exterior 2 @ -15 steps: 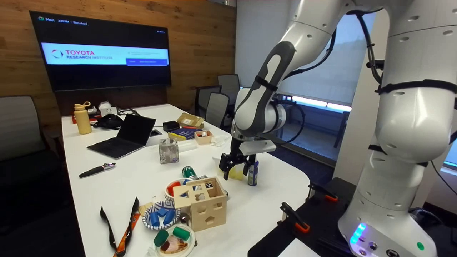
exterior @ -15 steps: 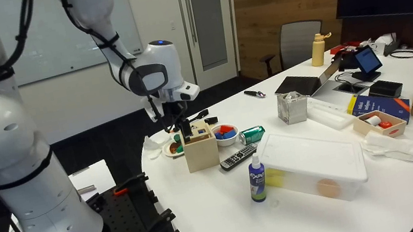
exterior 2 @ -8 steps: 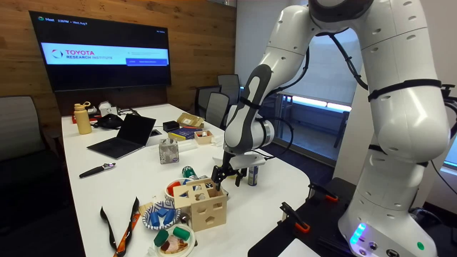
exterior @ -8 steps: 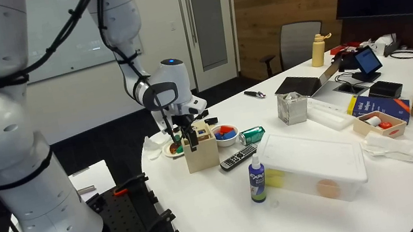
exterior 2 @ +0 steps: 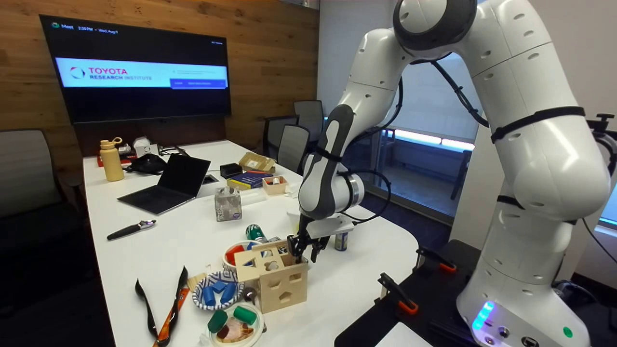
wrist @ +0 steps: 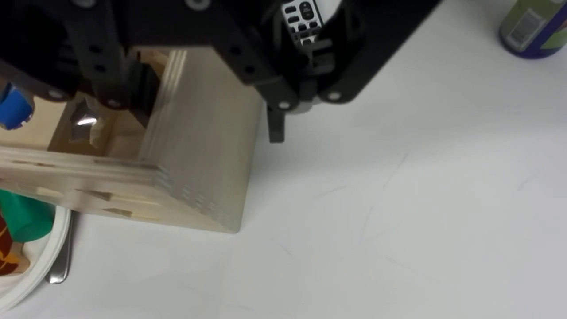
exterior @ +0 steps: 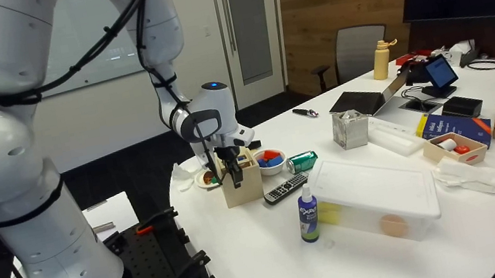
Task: Move the object slightly to the right
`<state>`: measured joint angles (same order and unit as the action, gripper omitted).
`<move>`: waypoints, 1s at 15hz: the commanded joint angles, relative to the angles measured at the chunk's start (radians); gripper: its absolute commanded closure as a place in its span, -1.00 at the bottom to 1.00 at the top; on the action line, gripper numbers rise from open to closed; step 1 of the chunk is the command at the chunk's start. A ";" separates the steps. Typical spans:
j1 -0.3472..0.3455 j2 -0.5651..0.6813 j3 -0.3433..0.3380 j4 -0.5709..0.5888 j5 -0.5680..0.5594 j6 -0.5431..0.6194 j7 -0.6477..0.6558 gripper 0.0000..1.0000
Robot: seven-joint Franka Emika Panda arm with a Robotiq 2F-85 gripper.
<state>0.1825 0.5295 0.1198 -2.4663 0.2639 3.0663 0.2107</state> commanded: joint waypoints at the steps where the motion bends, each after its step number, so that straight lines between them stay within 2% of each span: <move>1: 0.052 0.037 -0.034 0.023 -0.013 0.029 0.062 0.47; 4: 0.087 0.036 -0.056 0.028 -0.015 0.019 0.086 0.95; 6: 0.129 0.002 -0.099 0.000 -0.016 0.022 0.117 1.00; 7: 0.130 -0.022 -0.105 -0.022 -0.010 0.025 0.125 0.93; 10: 0.148 -0.104 -0.142 -0.115 -0.001 0.049 0.150 0.93; 15: 0.172 -0.279 -0.203 -0.289 -0.003 0.020 0.193 0.93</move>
<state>0.3262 0.4117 -0.0497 -2.6201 0.2613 3.0946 0.3565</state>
